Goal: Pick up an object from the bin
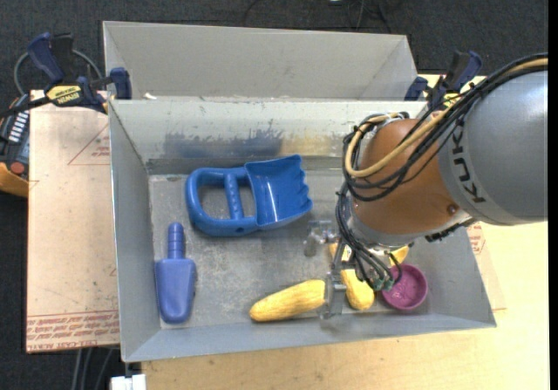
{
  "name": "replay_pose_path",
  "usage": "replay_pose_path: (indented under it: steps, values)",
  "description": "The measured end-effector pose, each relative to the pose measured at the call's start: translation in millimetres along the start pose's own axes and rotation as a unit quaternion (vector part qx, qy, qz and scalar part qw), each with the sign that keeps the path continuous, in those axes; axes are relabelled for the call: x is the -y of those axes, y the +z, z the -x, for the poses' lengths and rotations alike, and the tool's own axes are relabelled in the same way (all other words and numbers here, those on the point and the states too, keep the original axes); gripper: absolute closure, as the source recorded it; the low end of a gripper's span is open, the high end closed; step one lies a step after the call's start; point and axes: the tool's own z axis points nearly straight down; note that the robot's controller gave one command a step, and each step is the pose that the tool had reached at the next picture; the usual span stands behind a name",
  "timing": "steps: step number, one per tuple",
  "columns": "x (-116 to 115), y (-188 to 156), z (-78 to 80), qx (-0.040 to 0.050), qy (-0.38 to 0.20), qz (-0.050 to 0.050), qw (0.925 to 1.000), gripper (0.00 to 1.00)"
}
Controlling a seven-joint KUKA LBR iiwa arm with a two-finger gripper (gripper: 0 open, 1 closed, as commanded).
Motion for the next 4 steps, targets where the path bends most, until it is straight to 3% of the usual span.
replay_pose_path:
  steps: [1, 2, 3, 4]
  values:
    - [0.2, -4.3, 1.8, 0.0039, 0.001, 0.000, 1.0000, 0.00]
    - [-49.8, 56.8, 1.6, 0.0037, 0.057, 0.001, 0.9984, 0.00]
    - [-22.8, 66.6, 5.2, 0.0039, 0.039, 0.001, 0.9992, 1.00]
    - [-22.7, 66.6, 5.2, 0.0039, 0.039, 0.001, 0.9992, 1.00]
